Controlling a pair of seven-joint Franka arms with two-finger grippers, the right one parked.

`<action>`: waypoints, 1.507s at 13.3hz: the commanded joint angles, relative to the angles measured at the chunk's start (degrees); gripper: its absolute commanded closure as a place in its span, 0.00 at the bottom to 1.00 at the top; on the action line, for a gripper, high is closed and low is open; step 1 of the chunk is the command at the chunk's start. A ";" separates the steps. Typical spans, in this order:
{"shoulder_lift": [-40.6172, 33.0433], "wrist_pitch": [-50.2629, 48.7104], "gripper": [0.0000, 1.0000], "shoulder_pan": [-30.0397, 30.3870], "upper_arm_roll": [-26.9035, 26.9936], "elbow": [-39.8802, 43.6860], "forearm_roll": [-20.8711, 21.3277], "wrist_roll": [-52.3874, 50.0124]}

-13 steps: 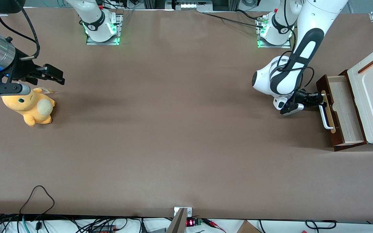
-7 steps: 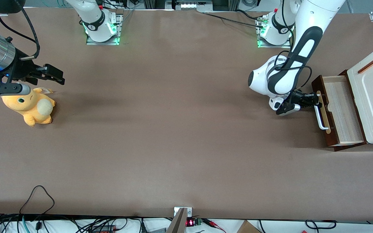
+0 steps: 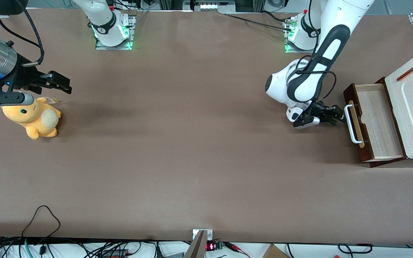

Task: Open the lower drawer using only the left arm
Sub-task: 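Open the left gripper and lift it away from the handle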

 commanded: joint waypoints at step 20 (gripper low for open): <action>-23.94 -2.92 0.00 1.43 18.31 29.40 -77.79 52.24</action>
